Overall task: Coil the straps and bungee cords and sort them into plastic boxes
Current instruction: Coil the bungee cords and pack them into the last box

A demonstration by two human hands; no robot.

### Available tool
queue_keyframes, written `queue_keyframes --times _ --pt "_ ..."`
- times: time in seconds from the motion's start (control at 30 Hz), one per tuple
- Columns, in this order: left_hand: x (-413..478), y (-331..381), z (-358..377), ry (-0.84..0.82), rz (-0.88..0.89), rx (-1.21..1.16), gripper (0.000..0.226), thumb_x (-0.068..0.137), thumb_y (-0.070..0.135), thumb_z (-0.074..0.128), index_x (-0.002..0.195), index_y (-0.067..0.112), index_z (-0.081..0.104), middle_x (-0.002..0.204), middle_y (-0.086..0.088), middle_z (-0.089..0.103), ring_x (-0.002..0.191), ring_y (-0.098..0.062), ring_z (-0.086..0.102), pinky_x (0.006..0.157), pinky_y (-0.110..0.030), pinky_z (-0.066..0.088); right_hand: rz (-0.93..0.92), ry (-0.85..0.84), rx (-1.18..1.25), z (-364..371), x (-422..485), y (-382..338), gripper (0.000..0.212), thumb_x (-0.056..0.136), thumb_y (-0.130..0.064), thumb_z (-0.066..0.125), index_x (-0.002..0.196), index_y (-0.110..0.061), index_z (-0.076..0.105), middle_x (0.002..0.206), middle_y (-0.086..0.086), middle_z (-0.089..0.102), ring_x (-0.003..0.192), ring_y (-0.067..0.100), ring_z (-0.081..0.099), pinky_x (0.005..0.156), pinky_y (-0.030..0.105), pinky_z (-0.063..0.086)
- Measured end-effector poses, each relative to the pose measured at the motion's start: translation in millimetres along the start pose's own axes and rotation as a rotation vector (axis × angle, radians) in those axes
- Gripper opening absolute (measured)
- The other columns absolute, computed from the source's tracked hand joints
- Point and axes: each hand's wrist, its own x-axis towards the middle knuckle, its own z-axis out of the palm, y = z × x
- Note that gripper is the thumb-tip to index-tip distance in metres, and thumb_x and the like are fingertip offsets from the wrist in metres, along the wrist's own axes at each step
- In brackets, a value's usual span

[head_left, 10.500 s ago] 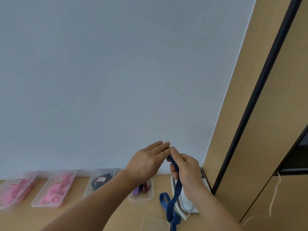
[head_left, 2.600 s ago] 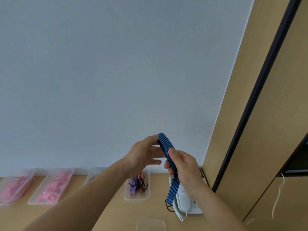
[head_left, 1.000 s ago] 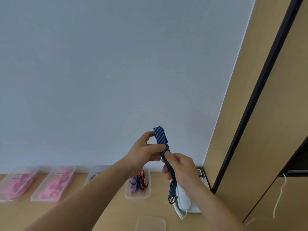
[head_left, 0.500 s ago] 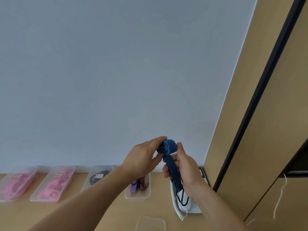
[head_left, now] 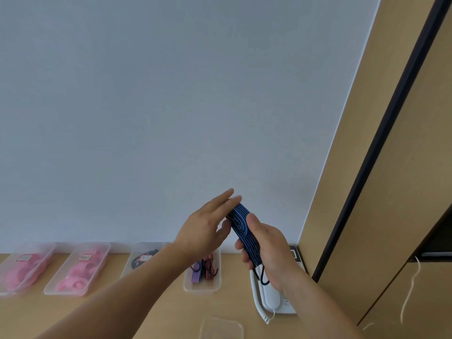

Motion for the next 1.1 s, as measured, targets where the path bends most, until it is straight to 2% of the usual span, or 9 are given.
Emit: queue_keyframes --times 0.07,0.13,0.17,0.27,0.33,0.53,0.7,0.9,1.1 --pt "4 6 -3 -0.153 -0.481 -0.359 0.064 0.092 0.013 0.061 0.151 0.022 0.038 0.143 0.002 0.054 0.121 -0.012 0.058 0.098 -0.031 0.052 -0.037 0.022 -0.017 0 -1 1 0.056 0.085 -0.052 0.056 0.104 0.000 0.063 0.077 0.007 0.070 0.056 0.019 0.059 0.049 0.031 0.047" --pt "11 6 -9 -0.316 -0.855 -0.782 0.049 0.096 0.022 0.055 0.144 0.015 0.048 0.130 -0.002 0.065 0.120 -0.016 0.061 0.098 -0.038 0.052 -0.062 0.051 -0.026 -1 0 4 0.046 0.091 -0.045 0.056 0.103 -0.001 0.062 0.078 0.005 0.071 0.057 0.018 0.059 0.050 0.031 0.048" --pt "13 7 -11 -0.383 -0.938 -0.944 0.042 0.096 0.031 0.052 0.134 0.014 0.058 0.120 -0.003 0.070 0.116 -0.018 0.063 0.096 -0.041 0.053 -0.070 0.067 -0.028 -1 -1 5 0.041 0.095 -0.041 0.055 0.102 -0.001 0.062 0.078 0.005 0.071 0.057 0.018 0.059 0.050 0.031 0.048" --pt "13 16 -17 -0.507 -0.887 -1.146 0.043 0.088 0.049 0.052 0.107 0.015 0.071 0.099 -0.007 0.071 0.094 -0.019 0.066 0.091 -0.040 0.050 -0.095 0.081 -0.054 1 -1 8 0.031 0.096 -0.034 0.057 0.101 -0.003 0.062 0.080 0.010 0.071 0.059 0.020 0.060 0.054 0.033 0.050" --pt "13 22 -15 -0.451 -0.844 -1.147 0.044 0.083 0.047 0.063 0.105 0.009 0.067 0.099 -0.011 0.069 0.085 -0.021 0.062 0.090 -0.041 0.050 -0.115 0.074 -0.060 2 0 12 0.027 0.095 -0.031 0.059 0.103 -0.005 0.062 0.084 0.015 0.070 0.061 0.021 0.062 0.056 0.033 0.051" --pt "16 31 -14 -0.288 -0.807 -1.064 0.045 0.080 0.033 0.068 0.117 0.009 0.061 0.113 -0.007 0.073 0.106 -0.026 0.069 0.097 -0.043 0.053 -0.086 0.040 -0.069 -5 3 13 0.019 0.094 -0.023 0.064 0.109 -0.011 0.064 0.096 0.012 0.073 0.073 0.025 0.070 0.065 0.033 0.056" --pt "23 33 -19 -0.325 -0.793 -1.006 0.046 0.077 0.036 0.067 0.117 0.015 0.060 0.109 0.000 0.075 0.105 -0.018 0.069 0.101 -0.047 0.048 -0.005 0.000 -0.190 -8 6 11 0.018 0.091 -0.013 0.068 0.106 -0.006 0.061 0.093 0.014 0.069 0.068 0.023 0.071 0.062 0.027 0.056" --pt "28 31 -22 -0.368 -0.771 -1.012 0.052 0.075 0.038 0.069 0.118 0.010 0.060 0.110 -0.004 0.075 0.103 -0.025 0.071 0.099 -0.049 0.050 0.096 -0.049 -0.272 -13 5 4 0.013 0.096 -0.012 0.058 0.100 0.000 0.060 0.078 0.012 0.074 0.058 0.021 0.064 0.056 0.032 0.052" --pt "28 25 -22 -0.307 -0.885 -1.055 0.053 0.081 0.037 0.068 0.118 0.000 0.062 0.107 -0.010 0.075 0.102 -0.030 0.071 0.097 -0.047 0.052 0.010 -0.045 -0.389 -10 3 -1 0.015 0.093 -0.016 0.062 0.094 -0.001 0.063 0.081 0.008 0.076 0.078 0.021 0.069 0.079 0.030 0.051"
